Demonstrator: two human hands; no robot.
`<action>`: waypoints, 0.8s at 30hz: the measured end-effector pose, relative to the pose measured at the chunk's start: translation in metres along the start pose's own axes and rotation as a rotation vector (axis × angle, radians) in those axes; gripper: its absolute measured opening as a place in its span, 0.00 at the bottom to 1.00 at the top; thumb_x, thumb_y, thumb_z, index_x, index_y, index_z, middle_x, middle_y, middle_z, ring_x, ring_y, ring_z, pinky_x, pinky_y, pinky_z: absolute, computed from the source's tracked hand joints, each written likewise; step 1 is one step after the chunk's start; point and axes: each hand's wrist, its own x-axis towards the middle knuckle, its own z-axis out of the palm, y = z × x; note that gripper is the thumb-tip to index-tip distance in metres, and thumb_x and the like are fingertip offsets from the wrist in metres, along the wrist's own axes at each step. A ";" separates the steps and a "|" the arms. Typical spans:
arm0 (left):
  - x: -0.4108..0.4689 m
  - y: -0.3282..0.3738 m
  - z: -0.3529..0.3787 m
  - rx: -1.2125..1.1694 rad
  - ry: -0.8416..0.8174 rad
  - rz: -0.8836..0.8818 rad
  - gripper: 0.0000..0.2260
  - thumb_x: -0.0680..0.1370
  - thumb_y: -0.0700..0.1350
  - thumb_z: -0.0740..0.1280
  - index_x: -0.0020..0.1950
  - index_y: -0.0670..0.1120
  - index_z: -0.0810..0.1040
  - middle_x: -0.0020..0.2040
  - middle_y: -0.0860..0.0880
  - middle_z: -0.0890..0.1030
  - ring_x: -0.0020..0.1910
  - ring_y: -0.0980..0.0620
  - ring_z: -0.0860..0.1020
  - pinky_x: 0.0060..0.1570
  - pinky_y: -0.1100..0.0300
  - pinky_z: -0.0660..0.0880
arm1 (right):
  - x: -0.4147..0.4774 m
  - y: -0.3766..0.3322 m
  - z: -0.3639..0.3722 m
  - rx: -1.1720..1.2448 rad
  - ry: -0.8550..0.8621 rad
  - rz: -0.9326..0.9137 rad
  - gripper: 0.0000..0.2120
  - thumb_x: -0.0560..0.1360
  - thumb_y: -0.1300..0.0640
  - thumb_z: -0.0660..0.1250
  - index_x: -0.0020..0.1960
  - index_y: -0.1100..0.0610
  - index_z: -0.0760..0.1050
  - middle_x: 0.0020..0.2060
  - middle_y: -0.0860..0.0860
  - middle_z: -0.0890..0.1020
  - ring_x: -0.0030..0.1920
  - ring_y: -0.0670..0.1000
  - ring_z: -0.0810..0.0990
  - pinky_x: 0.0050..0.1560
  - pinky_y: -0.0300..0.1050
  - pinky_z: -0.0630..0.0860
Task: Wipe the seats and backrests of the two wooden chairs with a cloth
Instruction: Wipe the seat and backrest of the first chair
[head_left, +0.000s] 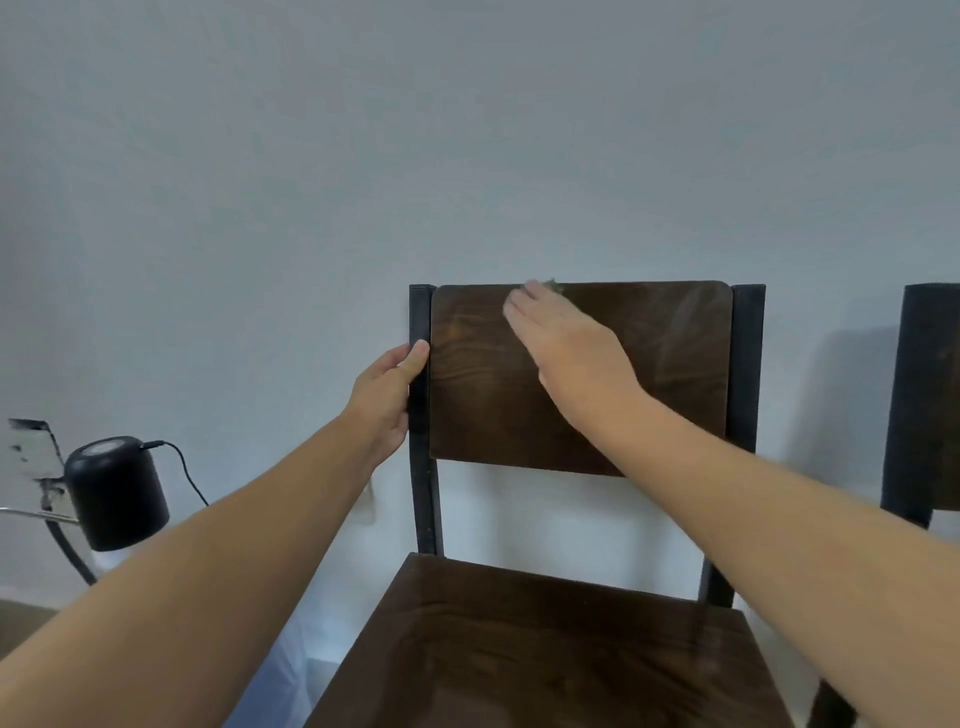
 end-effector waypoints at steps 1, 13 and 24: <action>0.001 -0.001 0.000 0.005 0.000 0.000 0.11 0.81 0.49 0.69 0.61 0.47 0.83 0.57 0.49 0.86 0.60 0.47 0.82 0.59 0.51 0.80 | 0.020 -0.007 -0.003 -0.030 -0.039 0.041 0.28 0.73 0.72 0.71 0.72 0.67 0.72 0.70 0.62 0.77 0.74 0.59 0.73 0.77 0.49 0.64; 0.002 -0.004 0.000 -0.001 0.026 0.010 0.15 0.81 0.51 0.69 0.65 0.46 0.82 0.58 0.50 0.86 0.59 0.46 0.82 0.60 0.49 0.79 | -0.081 0.134 -0.048 0.021 -0.097 -0.130 0.37 0.62 0.82 0.70 0.69 0.61 0.78 0.69 0.56 0.80 0.72 0.57 0.76 0.71 0.50 0.74; -0.001 -0.002 0.002 0.034 0.052 0.016 0.16 0.81 0.50 0.69 0.66 0.46 0.81 0.56 0.50 0.85 0.61 0.44 0.81 0.63 0.45 0.78 | -0.110 0.108 -0.041 0.193 -0.141 -0.188 0.26 0.77 0.77 0.56 0.71 0.62 0.76 0.69 0.57 0.79 0.72 0.56 0.76 0.81 0.38 0.56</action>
